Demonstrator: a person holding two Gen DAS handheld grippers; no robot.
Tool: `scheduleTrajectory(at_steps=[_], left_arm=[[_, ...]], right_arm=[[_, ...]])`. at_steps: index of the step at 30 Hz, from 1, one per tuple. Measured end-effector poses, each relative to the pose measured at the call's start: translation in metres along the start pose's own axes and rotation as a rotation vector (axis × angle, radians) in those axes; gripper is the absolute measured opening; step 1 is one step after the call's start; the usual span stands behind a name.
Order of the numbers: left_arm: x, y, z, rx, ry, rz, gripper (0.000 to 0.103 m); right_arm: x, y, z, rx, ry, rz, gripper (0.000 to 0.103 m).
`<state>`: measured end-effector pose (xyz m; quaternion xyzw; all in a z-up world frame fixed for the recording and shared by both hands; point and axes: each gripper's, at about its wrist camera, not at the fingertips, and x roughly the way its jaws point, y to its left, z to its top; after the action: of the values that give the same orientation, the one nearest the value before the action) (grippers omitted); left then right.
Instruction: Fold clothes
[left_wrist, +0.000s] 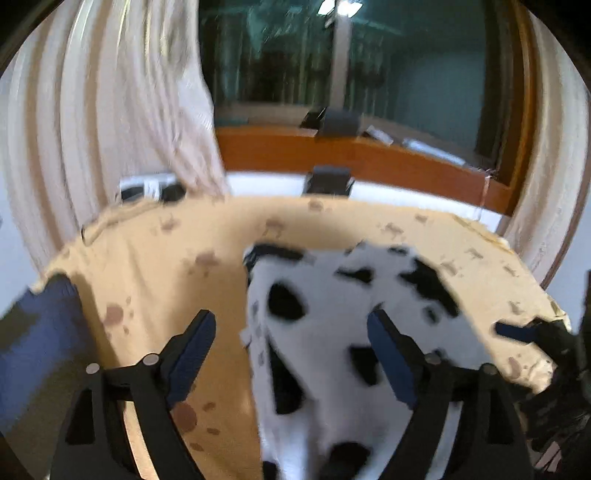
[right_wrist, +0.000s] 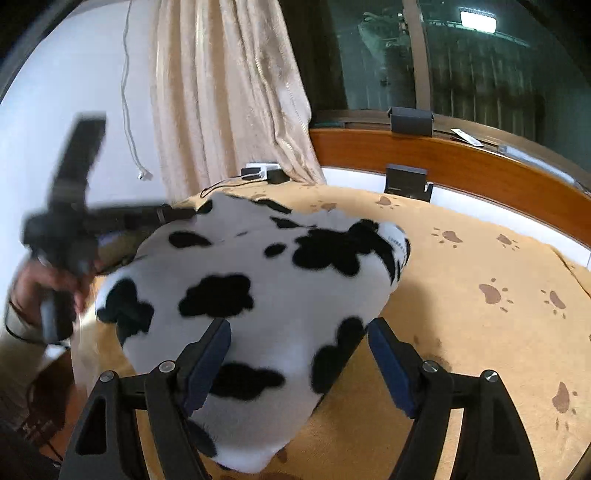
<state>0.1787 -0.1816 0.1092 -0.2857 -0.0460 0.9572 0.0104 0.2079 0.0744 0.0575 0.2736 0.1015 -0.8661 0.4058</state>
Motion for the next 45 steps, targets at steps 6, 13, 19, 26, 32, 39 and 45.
scheduleTrajectory(at_steps=[6, 13, 19, 26, 32, 39, 45], left_arm=[[-0.002, -0.04, -0.023, 0.098, 0.081, -0.108, 0.102], [0.041, 0.0, -0.075, -0.05, 0.25, -0.07, 0.103], [0.038, 0.0, -0.077, -0.028, 0.233, -0.06, 0.103], [0.011, -0.002, -0.046, -0.021, 0.159, -0.021, 0.103], [-0.009, -0.035, 0.001, 0.075, 0.023, -0.069, 0.103], [0.062, -0.056, 0.014, 0.056, 0.18, -0.184, 0.103], [0.091, -0.025, -0.019, 0.019, 0.213, -0.111, 0.103]], right_arm=[[0.007, -0.004, -0.008, 0.001, 0.075, -0.023, 0.079], [0.014, -0.002, -0.027, 0.027, 0.144, 0.006, 0.079], [0.015, 0.002, -0.034, 0.02, 0.164, 0.031, 0.079], [-0.012, -0.013, -0.015, 0.03, 0.041, 0.002, 0.079], [-0.026, -0.013, -0.009, 0.005, -0.058, -0.017, 0.079], [-0.01, 0.016, -0.004, -0.11, -0.044, 0.107, 0.079], [0.02, 0.017, -0.016, -0.094, 0.09, 0.137, 0.079]])
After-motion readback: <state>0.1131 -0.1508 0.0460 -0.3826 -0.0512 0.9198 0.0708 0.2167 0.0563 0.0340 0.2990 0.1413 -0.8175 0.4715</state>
